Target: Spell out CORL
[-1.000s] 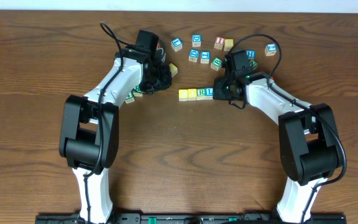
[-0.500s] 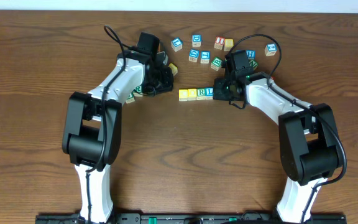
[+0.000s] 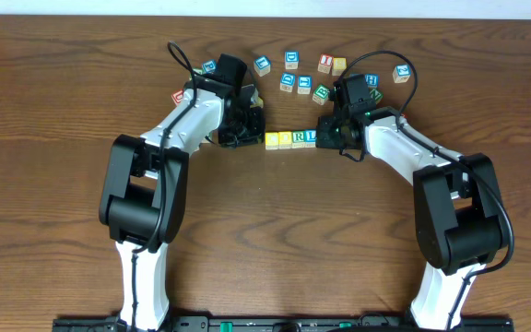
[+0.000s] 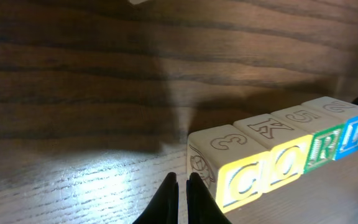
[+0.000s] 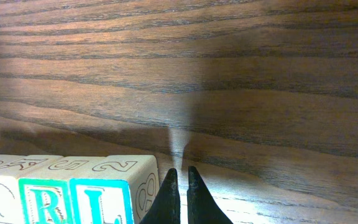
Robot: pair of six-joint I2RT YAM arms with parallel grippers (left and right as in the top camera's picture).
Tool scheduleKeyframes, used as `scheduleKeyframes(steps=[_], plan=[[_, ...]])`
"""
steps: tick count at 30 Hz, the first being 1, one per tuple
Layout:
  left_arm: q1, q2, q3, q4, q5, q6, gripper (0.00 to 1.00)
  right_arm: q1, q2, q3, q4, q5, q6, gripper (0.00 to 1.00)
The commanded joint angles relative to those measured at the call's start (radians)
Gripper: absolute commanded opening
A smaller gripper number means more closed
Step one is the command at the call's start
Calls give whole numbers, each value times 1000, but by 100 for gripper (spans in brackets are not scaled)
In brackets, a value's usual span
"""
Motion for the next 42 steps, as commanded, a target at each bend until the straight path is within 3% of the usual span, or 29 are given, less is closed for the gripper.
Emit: scheduleKeyframes(steps=[1,42], plan=[[0,19,-7,-1,13,2,8,13,14,-5,-1,-3,-11,1],[-35,19,-7,67,5,10,7,31,14,-5,-7,-1,8,1]])
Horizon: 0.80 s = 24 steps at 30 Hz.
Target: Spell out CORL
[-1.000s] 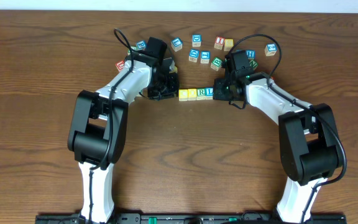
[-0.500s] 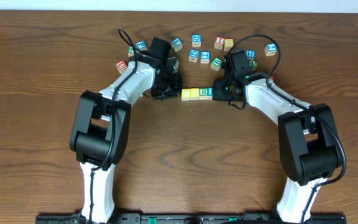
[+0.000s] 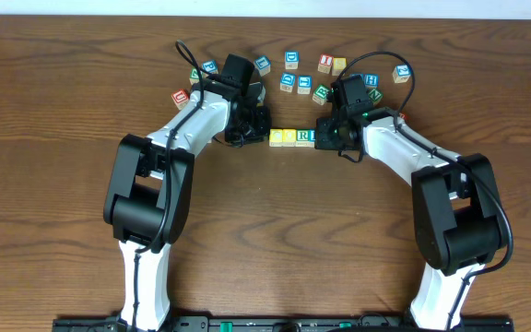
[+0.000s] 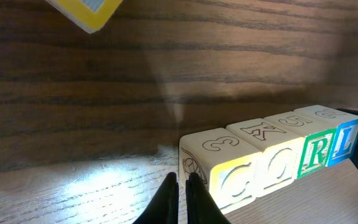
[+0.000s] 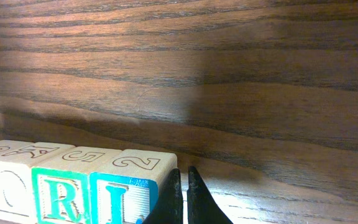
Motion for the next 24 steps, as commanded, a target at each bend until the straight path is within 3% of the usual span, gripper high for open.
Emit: scheduleKeyframes(steps=[1,24], plan=[[-6,15,-7,2,13,9,7,18,14,-5,5,-16,6,1],[-6,15,-7,-7,-33,9,7,15,14,-5,8,21,6,1]])
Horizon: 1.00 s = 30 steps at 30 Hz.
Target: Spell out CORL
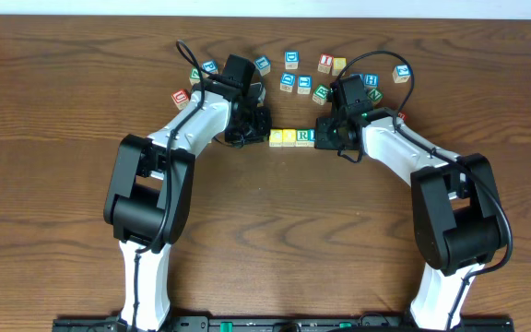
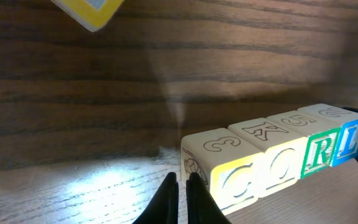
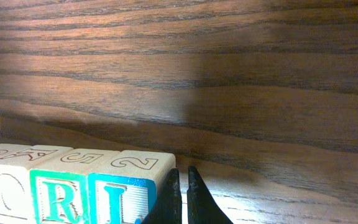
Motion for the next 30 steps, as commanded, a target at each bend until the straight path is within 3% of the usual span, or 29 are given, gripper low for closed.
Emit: scheduleKeyframes(steps=[1,19,25,30], plan=[[-4,15,-7,-3,-15,8,8,12,14,-5,3,5,6,1],[5,15,-7,-3,-95,21,8,-14,14,-5,-9,12,7,1],[66,13,0,-16,-98,36,7,-46,-5,-5,-35,13,12,1],[134,-12,73,-107,-98,119,7,-79,-57,-5,-66,23,-14,1]])
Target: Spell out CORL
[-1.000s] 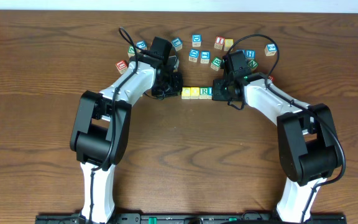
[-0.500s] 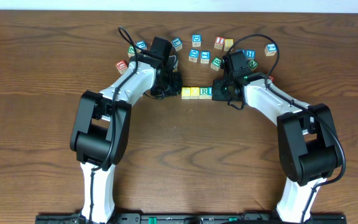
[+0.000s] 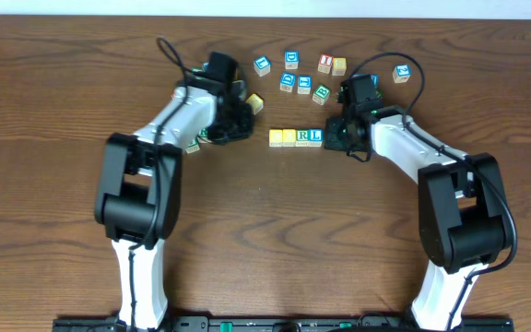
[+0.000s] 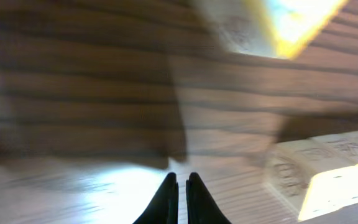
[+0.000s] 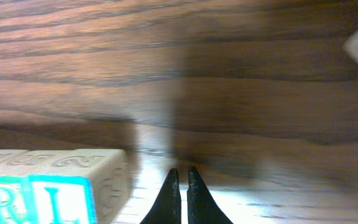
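Note:
Four letter blocks stand in a tight row [image 3: 295,136] at mid-table, reading C, O, R, L from left to right: two yellow, one green, one blue. My left gripper [image 3: 238,124] is shut and empty, a short way left of the C block [image 4: 328,180]; its view is blurred. My right gripper [image 3: 336,138] is shut and empty just right of the row. In the right wrist view its fingertips [image 5: 183,172] sit apart from the blue L block [image 5: 55,199].
Several loose letter blocks [image 3: 304,85] lie scattered behind the row. A yellow one [image 3: 254,101] sits by the left gripper, also seen in the left wrist view [image 4: 284,25]. Another block [image 3: 402,72] lies at the far right. A small block [image 3: 192,143] lies beside the left arm.
Both shut grippers have moved off the ends of the row, the left one to the left and back, the right one to the right. The row of four blocks stays in place.
First my shut left gripper stood a little left of the C block while the right one sat at the L end. Then both shut grippers were against the ends of the row, and stayed there. Now both are clear of it and the row stands alone.

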Robot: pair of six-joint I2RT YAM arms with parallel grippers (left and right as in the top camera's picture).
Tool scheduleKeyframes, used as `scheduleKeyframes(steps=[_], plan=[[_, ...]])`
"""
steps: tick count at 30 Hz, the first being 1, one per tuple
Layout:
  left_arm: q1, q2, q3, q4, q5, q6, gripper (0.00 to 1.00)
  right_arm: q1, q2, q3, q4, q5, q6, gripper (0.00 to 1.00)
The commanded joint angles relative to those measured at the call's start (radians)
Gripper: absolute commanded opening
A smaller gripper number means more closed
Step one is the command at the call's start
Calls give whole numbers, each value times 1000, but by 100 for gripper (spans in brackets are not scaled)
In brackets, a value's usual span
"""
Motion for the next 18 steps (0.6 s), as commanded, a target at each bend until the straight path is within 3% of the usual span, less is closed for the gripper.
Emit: scheduleKeyframes(steps=[1,11,15,18], plan=[[55,-26,76,-48,-14,93,7,-29,-71,-5,-17,24,-17,1],[124,-309,152,-104,-18,146,8,-93,-296,-5,-102,26,-81,5],[165,-446,152,-105,-18,146,9,-104,-414,-5,-163,26,-116,17],[198,-520,152,-109,-18,146,23,-110,-499,-5,-208,26,-121,29]])
